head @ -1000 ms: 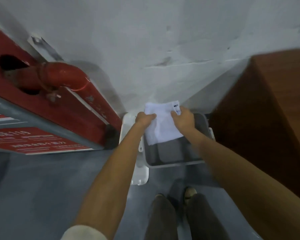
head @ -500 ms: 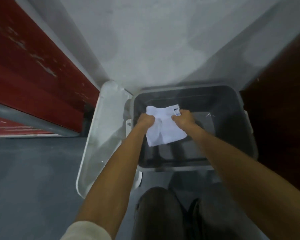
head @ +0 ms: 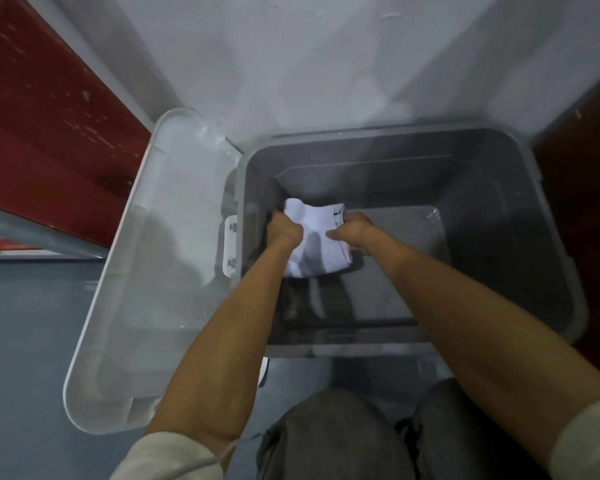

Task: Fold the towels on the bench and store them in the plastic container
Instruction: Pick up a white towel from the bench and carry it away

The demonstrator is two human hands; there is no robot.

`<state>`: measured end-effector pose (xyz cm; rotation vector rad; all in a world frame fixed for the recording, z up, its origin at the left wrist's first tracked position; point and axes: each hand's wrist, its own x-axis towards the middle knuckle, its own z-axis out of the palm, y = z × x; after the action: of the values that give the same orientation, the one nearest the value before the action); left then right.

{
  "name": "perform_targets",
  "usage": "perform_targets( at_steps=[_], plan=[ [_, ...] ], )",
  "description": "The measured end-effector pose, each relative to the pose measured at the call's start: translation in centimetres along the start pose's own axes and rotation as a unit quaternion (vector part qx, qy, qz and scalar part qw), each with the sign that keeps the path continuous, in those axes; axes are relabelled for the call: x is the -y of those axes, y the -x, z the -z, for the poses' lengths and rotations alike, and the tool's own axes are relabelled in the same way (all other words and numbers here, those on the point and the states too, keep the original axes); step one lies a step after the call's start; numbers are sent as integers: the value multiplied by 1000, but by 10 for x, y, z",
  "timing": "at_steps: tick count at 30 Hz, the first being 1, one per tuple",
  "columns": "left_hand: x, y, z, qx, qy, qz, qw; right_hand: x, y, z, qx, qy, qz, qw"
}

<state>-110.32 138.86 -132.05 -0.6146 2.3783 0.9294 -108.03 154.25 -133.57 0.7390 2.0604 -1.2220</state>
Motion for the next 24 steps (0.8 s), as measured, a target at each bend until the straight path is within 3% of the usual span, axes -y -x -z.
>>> perform_targets(
  at_steps=[2, 4, 6, 9, 11, 14, 17, 21, 24],
  plan=[
    [1, -3, -5, -21, 19, -2, 1000, 5, 1, 0, -42, 83, 12, 996],
    [6, -2, -17, -33, -58, -48, 997, 2, -3, -3, -86, 169, 29, 981],
    [15, -6, -29, -35, -177, -138, 974, -1, -8, -12, -79, 231, 66, 968],
    [24, -24, -33, 13, -422, -237, 875, -8, -21, -26, -14, 351, 99, 931],
    [28, -33, -32, 54, -561, -231, 793, -11, -23, -32, 38, 431, 129, 892],
    [38, -46, -36, 92, -638, -181, 743, -12, -28, -39, 45, 473, 162, 865],
    [44, -59, -45, 85, -657, -178, 728, -9, -36, -51, 25, 478, 177, 860],
    [46, -67, -56, 19, -687, -191, 701, -8, -54, -65, -23, 523, 157, 837],
    [55, -68, -63, 20, -674, -188, 714, -15, -62, -66, -9, 543, 108, 833]
  ],
)
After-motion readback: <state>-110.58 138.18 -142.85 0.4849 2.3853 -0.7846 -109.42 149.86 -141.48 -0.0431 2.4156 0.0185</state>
